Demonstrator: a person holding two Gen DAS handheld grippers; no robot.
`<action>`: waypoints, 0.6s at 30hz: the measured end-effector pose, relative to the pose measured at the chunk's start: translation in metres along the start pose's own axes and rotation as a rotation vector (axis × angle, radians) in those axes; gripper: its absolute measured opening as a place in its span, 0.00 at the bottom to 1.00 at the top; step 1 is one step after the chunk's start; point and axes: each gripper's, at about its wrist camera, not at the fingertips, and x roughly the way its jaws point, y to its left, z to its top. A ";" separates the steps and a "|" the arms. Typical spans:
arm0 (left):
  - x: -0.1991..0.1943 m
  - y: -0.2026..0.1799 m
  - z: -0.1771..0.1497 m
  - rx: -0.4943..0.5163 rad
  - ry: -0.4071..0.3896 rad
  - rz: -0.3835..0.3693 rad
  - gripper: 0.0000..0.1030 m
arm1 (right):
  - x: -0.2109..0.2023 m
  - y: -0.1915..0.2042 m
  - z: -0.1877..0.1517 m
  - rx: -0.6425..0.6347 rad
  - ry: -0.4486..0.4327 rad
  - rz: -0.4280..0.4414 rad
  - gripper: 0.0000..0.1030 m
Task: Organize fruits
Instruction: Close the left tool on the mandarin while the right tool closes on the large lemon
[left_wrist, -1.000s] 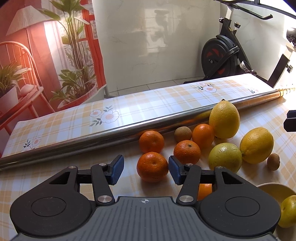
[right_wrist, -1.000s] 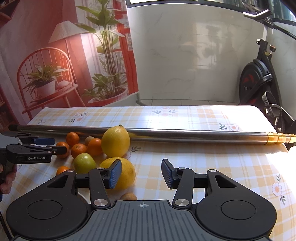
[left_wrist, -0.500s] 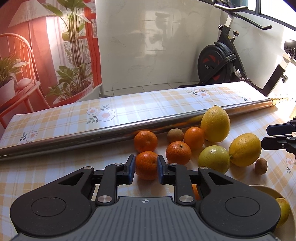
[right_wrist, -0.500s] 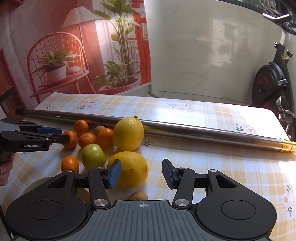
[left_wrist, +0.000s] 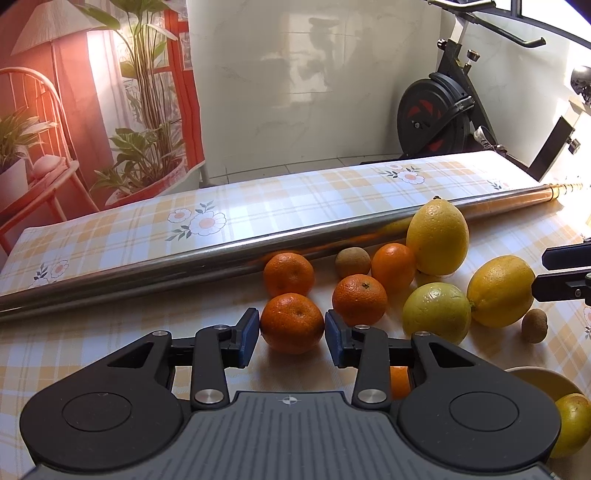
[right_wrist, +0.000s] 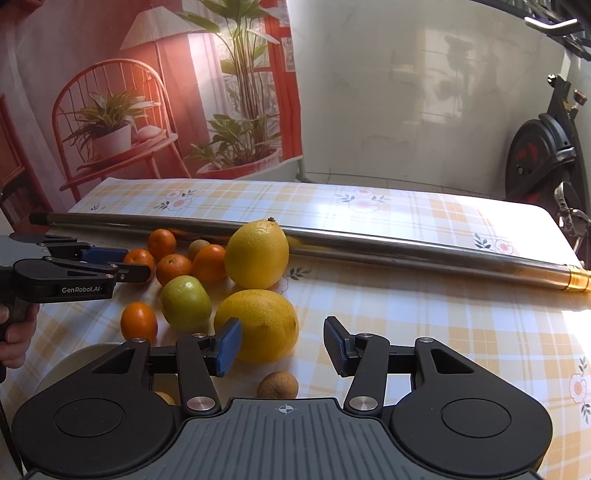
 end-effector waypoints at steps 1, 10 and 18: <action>0.000 0.000 -0.001 -0.001 -0.002 0.000 0.40 | 0.001 0.001 0.000 -0.003 0.002 0.002 0.46; 0.006 0.009 -0.004 -0.044 0.004 -0.031 0.41 | 0.007 0.007 0.005 -0.034 0.007 0.010 0.49; -0.003 0.012 -0.006 -0.077 -0.027 -0.008 0.40 | 0.012 0.008 0.006 -0.046 0.014 0.025 0.53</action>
